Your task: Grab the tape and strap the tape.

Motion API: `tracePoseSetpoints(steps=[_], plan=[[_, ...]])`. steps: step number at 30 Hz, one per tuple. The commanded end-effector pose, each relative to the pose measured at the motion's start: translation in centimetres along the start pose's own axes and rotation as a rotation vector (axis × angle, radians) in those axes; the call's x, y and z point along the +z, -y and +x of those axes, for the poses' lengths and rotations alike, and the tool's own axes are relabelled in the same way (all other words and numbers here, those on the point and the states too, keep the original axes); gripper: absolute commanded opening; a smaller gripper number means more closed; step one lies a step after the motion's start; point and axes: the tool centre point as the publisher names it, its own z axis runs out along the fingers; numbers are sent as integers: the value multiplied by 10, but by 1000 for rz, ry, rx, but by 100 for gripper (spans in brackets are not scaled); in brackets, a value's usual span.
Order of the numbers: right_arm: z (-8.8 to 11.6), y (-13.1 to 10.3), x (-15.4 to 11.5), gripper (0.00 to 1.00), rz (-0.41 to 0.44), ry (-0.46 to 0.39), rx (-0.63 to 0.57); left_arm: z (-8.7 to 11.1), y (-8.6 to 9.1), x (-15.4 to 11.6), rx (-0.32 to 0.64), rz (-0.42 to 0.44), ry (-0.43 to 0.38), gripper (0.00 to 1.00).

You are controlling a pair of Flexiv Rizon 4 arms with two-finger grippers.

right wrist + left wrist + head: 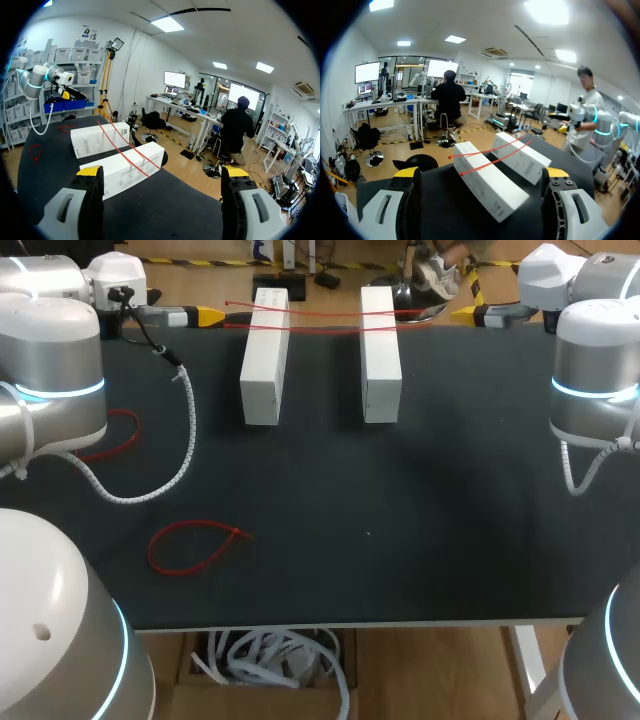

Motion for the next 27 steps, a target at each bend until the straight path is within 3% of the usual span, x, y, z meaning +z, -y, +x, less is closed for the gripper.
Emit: tracePoseSetpoints(steps=[1,22,25,27], plan=[[0,0,0,100,0,0,0,0,-1,1,1,6,2,100],[0,0,0,100,0,0,0,0,-1,1,1,6,2,100],[0,0,0,100,0,0,0,-3,-6,1,58,-15,-15,100],[0,0,0,100,0,0,0,-4,-8,1,115,-22,-70,100]])
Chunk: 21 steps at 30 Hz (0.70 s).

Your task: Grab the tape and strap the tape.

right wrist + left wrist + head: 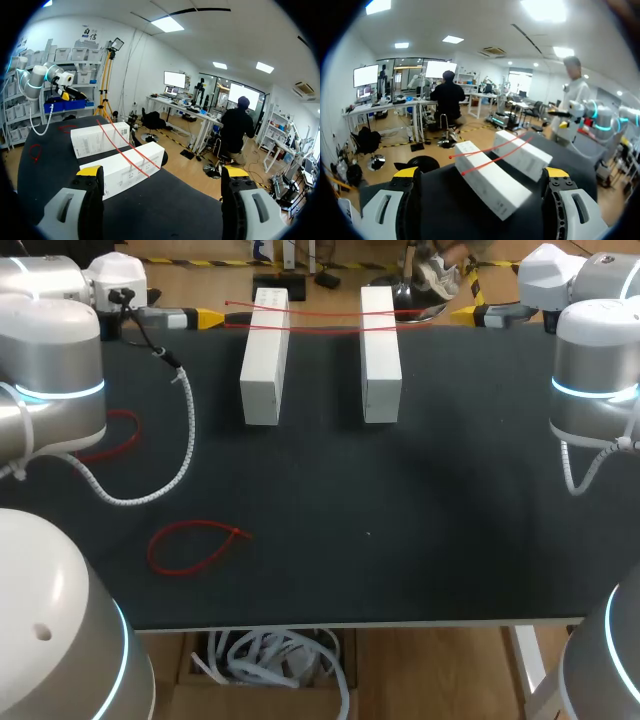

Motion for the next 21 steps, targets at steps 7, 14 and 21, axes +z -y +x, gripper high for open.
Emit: tracePoseSetpoints(steps=[7,14,21], plan=[[0,0,0,100,0,0,0,-9,-12,2,205,0,-270,100],[0,0,0,100,0,0,0,-14,-24,15,251,-35,-347,100],[0,0,0,100,0,0,0,-12,-28,27,256,-34,-386,45]])
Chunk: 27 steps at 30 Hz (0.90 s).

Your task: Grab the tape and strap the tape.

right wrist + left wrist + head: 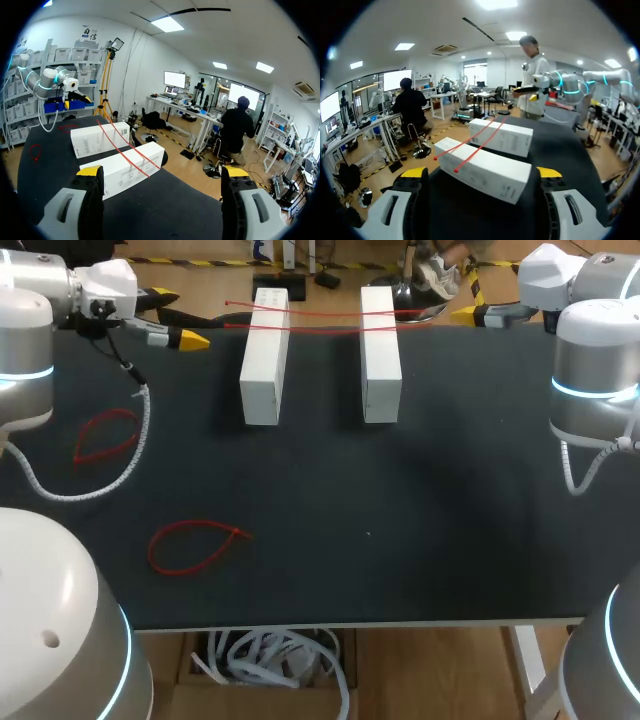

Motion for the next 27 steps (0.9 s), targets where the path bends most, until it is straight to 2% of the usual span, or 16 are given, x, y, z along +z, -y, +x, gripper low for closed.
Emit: tracePoseSetpoints(steps=[1,4,5,8,9,10,27], plan=[[0,0,0,100,0,0,0,-6,-3,10,1,4,-75,44],[0,0,0,100,0,0,0,-6,-3,14,8,8,-88,49],[0,0,0,100,0,0,0,-6,-3,15,8,8,-92,58],[0,0,0,100,0,0,0,-7,-5,18,7,20,-112,56],[0,0,0,100,0,0,0,-7,-5,19,2,25,-115,50],[0,0,0,100,0,0,0,-8,-5,20,-2,33,-123,49],[0,0,0,100,0,0,0,-21,-11,41,-4,77,-201,42]])
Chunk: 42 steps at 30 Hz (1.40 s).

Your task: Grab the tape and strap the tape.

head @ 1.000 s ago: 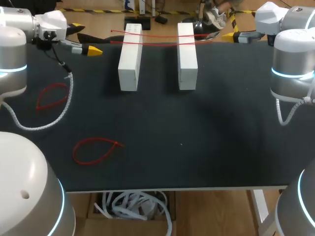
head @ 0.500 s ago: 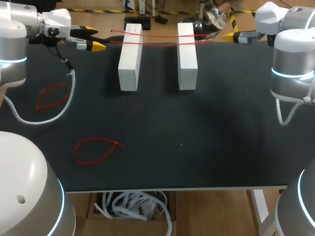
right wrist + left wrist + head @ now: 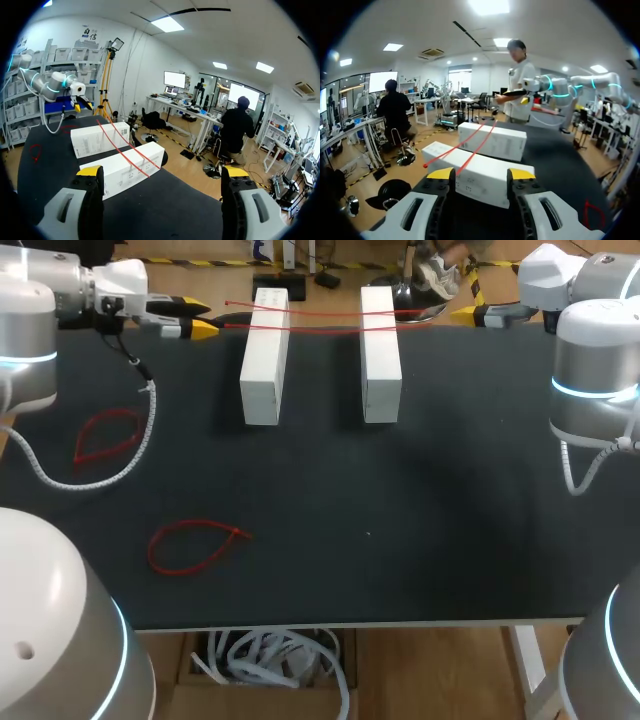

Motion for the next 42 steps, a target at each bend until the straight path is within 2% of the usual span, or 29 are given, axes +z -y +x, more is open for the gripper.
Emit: tracePoseSetpoints(steps=[1,22,27,31,42], plan=[[0,0,0,100,0,0,0,-12,-6,7,-2,13,-49,42],[0,0,0,100,0,0,0,-37,-19,32,-6,54,-144,40],[0,0,0,100,0,0,0,-39,-22,36,-13,63,-161,36],[0,0,0,100,0,0,0,-40,-25,40,-21,70,-173,40],[0,0,0,100,0,0,0,-39,-35,44,-52,78,-198,40]])
